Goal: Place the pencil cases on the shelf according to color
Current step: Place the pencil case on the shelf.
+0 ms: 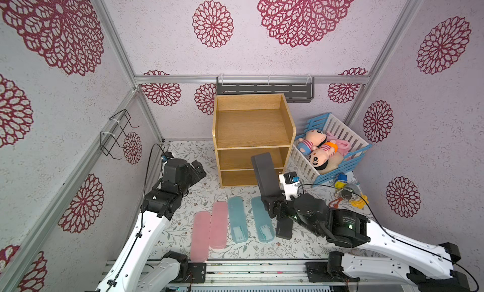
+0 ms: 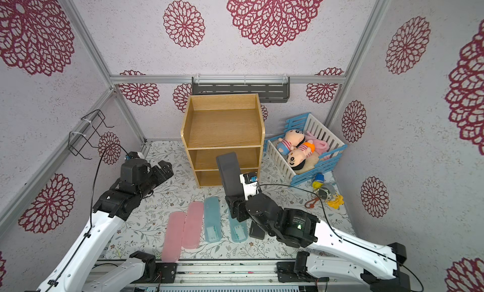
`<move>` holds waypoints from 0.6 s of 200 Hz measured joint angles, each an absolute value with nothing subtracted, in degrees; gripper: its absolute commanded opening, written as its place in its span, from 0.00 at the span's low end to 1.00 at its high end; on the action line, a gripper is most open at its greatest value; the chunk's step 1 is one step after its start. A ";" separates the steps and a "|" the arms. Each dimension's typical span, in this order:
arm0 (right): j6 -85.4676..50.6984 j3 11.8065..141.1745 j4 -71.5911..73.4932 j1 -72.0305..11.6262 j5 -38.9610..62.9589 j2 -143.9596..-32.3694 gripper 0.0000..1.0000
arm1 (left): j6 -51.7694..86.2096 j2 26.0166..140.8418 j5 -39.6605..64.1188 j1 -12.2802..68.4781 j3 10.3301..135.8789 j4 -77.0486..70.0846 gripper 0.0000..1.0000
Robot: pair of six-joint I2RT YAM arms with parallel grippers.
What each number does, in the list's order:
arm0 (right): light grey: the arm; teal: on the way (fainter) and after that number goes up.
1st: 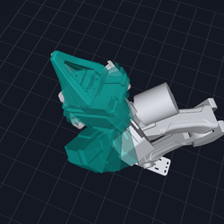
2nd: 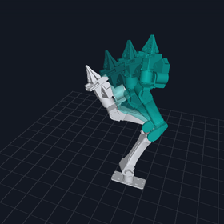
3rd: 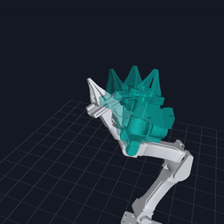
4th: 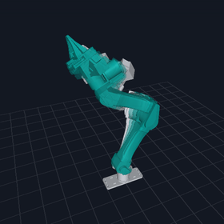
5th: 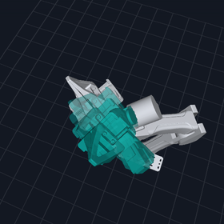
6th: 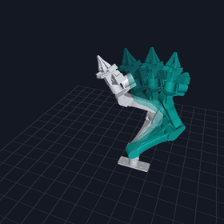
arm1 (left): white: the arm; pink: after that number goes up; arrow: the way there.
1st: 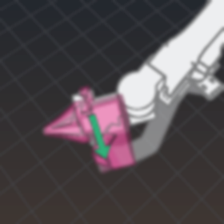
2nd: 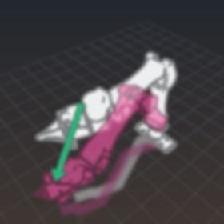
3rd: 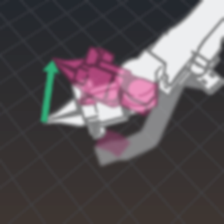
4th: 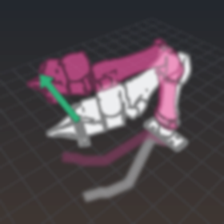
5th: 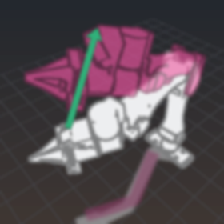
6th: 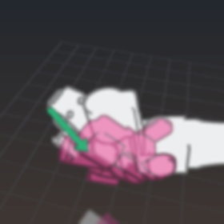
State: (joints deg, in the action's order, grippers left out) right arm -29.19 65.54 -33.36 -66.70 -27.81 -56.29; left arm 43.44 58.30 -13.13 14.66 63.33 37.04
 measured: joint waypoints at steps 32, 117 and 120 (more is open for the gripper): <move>-23.38 74.87 -31.66 -60.29 -28.25 -61.63 0.56 | 39.66 62.39 -12.99 14.35 69.34 36.25 0.97; -15.05 95.00 -31.33 -40.49 -25.67 -85.49 0.55 | 39.38 66.30 -5.74 13.98 69.76 34.54 0.97; -14.98 95.55 -31.46 -40.12 -25.65 -86.17 0.55 | 39.40 66.22 -5.50 13.98 69.52 34.37 0.97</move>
